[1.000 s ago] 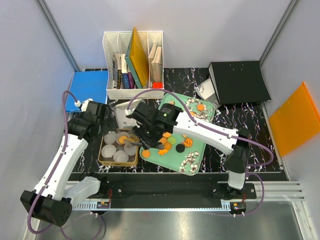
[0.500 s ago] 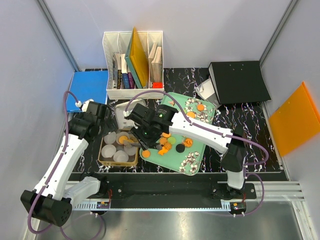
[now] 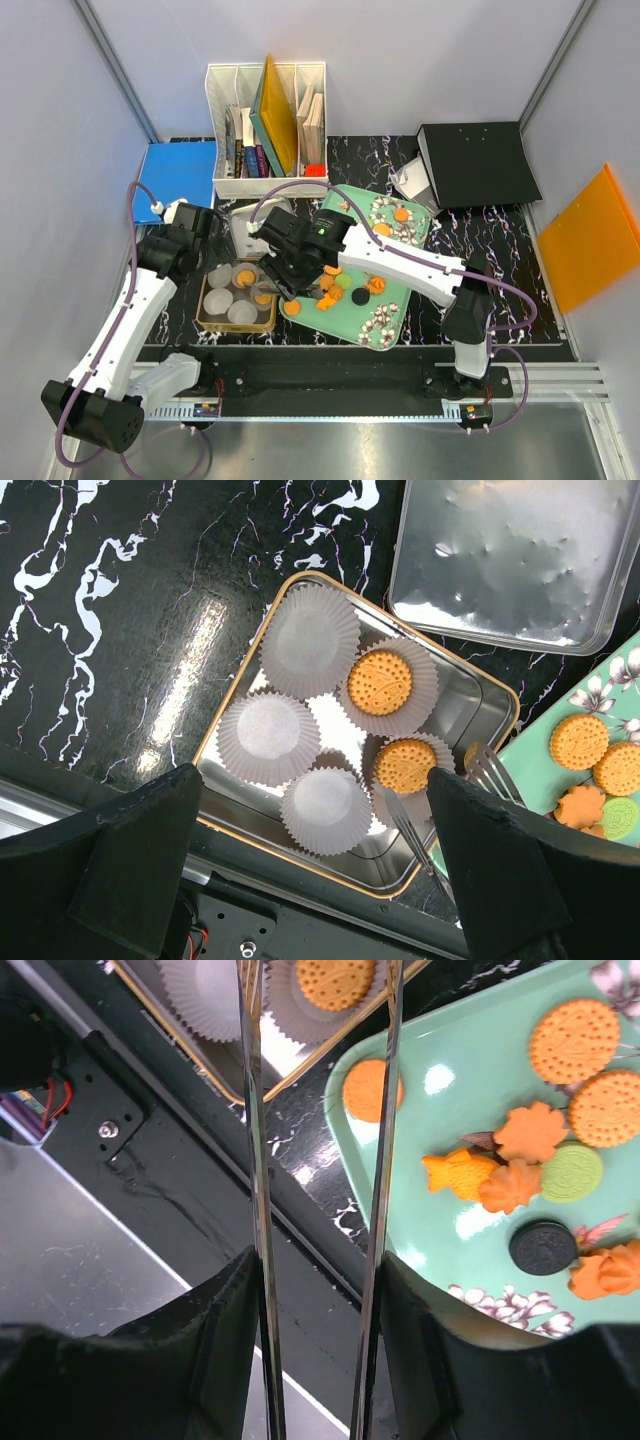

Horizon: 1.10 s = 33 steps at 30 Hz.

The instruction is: Pack the cookies

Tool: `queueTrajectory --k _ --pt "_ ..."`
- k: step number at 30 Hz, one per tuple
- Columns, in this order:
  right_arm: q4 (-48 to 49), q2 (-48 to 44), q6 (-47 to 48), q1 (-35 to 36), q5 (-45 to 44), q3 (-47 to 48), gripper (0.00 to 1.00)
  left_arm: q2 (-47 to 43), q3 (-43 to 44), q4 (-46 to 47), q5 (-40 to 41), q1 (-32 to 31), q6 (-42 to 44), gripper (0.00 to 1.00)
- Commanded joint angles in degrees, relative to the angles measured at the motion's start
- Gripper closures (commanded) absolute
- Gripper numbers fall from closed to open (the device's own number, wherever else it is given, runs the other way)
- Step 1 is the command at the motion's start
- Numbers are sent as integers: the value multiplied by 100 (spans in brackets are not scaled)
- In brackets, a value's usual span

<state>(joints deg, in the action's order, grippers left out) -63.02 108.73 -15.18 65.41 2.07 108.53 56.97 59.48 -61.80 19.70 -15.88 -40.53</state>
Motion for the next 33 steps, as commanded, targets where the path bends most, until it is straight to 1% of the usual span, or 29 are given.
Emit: queueTrajectory --k 1,4,5,7,8,9,11,12,16,20,26,33 --pt "10 -229 68 42 -469 204 46 -55 19 168 -2 24 63 1" --pt "-52 -571 -64 -54 -935 116 46 -37 37 160 7 32 63 1" --pt "-78 -816 -125 -124 -1014 -24 46 -37 46 177 -10 32 63 1" --pt "-131 -1089 -266 -484 -1155 -400 47 16 46 203 -37 32 63 1" --pt "-149 -1369 -310 -650 -1208 -568 47 25 54 221 -98 41 63 1" --pt "-175 -1502 -371 -1061 -1261 -726 48 42 55 247 -124 32 63 1" --pt "-175 -1827 -389 -1459 -1314 -1184 48 112 63 318 -238 32 81 1" --pt "-184 -1898 -372 -1870 -1366 -1298 48 147 81 326 -274 32 89 1" --pt "-184 -2005 -258 -2583 -1490 -1624 48 314 169 344 -388 24 142 1" --pt "-79 -1829 -179 -2814 -1455 -1826 49 402 178 344 -476 23 177 1" --pt "395 -1618 -178 -3138 -1297 -2117 50 438 134 335 -520 -20 186 1" --pt "545 -1442 -222 -3210 -840 -2231 50 464 116 353 -520 -56 169 1"
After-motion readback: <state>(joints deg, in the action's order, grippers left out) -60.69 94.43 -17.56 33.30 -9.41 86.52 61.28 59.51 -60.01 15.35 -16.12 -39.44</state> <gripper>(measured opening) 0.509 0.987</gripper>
